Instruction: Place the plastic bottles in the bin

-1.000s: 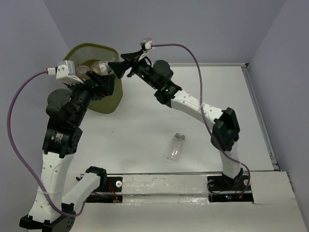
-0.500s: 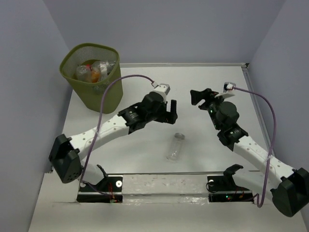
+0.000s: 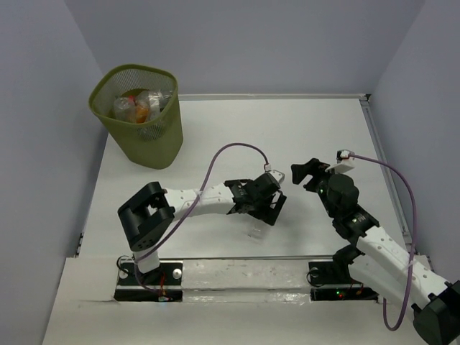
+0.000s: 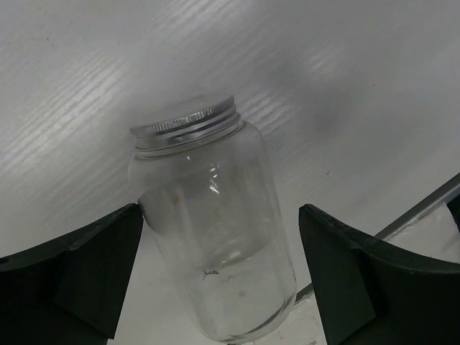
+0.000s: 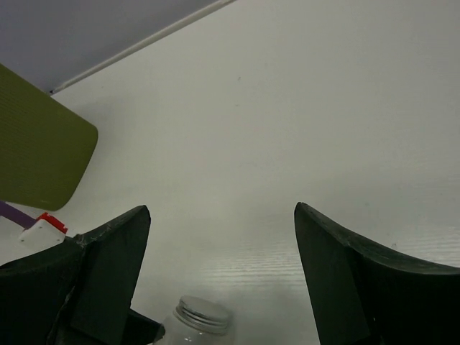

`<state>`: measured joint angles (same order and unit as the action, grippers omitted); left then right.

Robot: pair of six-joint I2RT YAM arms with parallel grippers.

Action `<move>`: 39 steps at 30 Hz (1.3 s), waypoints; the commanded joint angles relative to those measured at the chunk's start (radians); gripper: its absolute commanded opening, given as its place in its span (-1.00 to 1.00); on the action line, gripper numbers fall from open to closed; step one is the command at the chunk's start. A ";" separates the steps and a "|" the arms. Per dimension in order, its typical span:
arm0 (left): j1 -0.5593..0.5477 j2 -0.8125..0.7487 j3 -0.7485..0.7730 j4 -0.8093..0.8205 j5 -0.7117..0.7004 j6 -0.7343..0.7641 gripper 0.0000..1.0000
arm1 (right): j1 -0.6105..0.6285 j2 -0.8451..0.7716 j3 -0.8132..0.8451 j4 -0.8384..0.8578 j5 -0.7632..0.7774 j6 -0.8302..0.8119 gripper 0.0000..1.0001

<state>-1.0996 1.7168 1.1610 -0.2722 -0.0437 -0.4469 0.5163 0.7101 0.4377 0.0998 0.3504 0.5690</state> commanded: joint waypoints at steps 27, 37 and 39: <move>0.689 -0.226 0.723 -0.015 -0.386 0.189 0.36 | -0.006 0.058 -0.019 0.139 -0.281 -0.027 0.68; 0.922 -0.103 0.743 -0.042 -0.380 0.126 0.55 | -0.006 0.080 -0.024 0.159 -0.335 -0.041 0.68; 0.923 -0.095 0.726 -0.051 -0.406 0.137 0.91 | -0.006 0.084 -0.022 0.163 -0.338 -0.044 0.68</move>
<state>-0.1841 1.6562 1.8927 -0.3168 -0.4084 -0.3058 0.5163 0.7895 0.4103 0.1959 0.0433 0.5461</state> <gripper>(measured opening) 0.851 0.841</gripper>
